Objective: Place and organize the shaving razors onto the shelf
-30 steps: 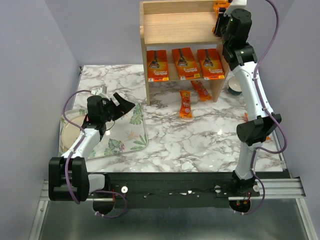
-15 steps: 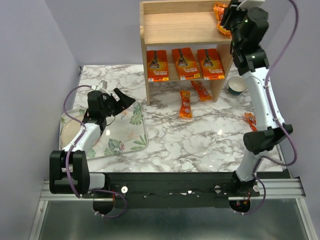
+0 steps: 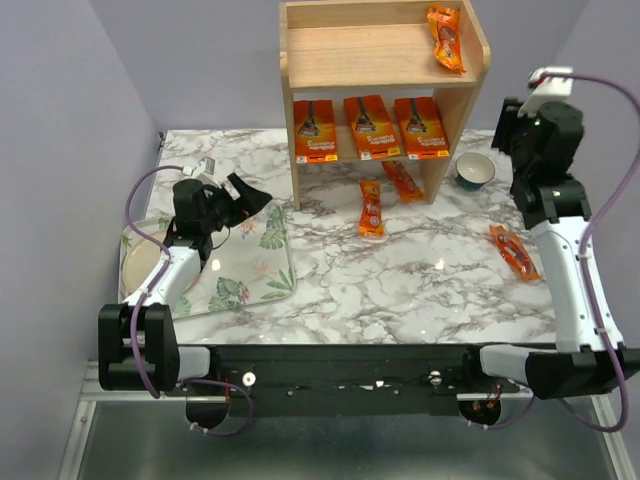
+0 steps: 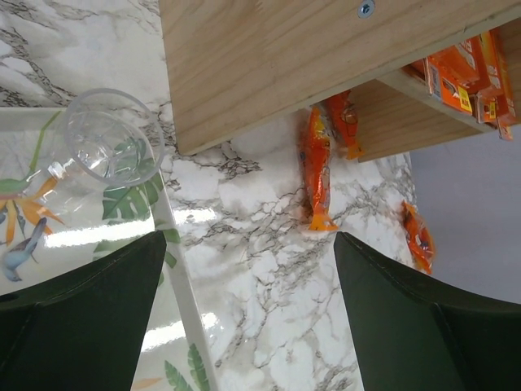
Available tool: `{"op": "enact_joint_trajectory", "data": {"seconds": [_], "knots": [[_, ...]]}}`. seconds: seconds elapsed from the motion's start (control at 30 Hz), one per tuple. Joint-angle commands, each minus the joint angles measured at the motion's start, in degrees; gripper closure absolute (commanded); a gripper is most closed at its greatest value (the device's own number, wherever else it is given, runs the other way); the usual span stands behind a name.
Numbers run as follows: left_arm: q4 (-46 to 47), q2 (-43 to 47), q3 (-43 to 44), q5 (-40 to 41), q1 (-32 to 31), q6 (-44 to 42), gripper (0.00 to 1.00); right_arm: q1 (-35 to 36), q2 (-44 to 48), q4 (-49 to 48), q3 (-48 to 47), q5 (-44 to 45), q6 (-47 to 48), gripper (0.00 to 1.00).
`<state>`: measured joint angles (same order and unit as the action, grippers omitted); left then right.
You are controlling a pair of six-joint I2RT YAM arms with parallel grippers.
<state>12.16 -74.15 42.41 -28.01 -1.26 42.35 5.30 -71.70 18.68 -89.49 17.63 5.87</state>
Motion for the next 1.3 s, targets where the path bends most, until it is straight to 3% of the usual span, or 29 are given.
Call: {"op": "enact_joint_trajectory", "data": {"seconds": [0.0, 0.1, 0.27, 0.43, 0.6, 0.73, 0.97, 1.1, 1.2, 1.27], "knots": [[2.0, 2.6, -1.8, -1.7, 0.0, -2.4, 0.06, -7.8, 2.3, 14.5, 22.3, -1.4, 3.2, 0.39], [2.4, 2.9, -3.1, -2.6, 0.0, -0.8, 0.06, -13.7, 2.3, 11.5, 29.9, -7.1, 7.0, 0.38], [1.9, 3.6, -3.7, -3.2, 0.0, -0.5, 0.07, -22.8, -7.8, 11.2, 28.1, -9.9, 7.2, 0.36], [0.2, 5.2, -3.8, -2.1, 0.0, -3.0, 0.07, -26.0, -16.5, 6.1, 25.7, -14.0, 15.3, 0.34], [-2.9, 6.7, -4.3, -2.0, 0.0, -4.8, 0.07, -28.6, -26.7, 9.1, 21.2, -20.2, 20.1, 0.36], [-4.8, 6.8, -3.8, -1.5, 0.1, -6.2, 0.07, -29.5, -28.1, 7.1, 21.7, -22.3, 25.0, 0.36], [-4.1, 5.3, -2.2, -1.5, 0.3, -6.4, 0.07, -30.3, -30.1, 13.7, 18.0, -25.4, 26.6, 0.48], [-3.2, 4.6, -2.1, -1.6, 0.3, -5.4, 0.07, -30.5, -30.5, 17.5, 17.1, -28.6, 27.9, 0.65], [-3.1, 4.5, -2.0, -1.9, 0.3, -5.1, 0.07, -30.5, -29.9, 18.4, 18.0, -29.0, 27.8, 0.61], [-2.9, 4.6, -2.0, -1.9, 0.3, -4.9, 0.07, -30.5, -29.3, 17.9, 19.4, -28.0, 27.2, 0.51]]}}
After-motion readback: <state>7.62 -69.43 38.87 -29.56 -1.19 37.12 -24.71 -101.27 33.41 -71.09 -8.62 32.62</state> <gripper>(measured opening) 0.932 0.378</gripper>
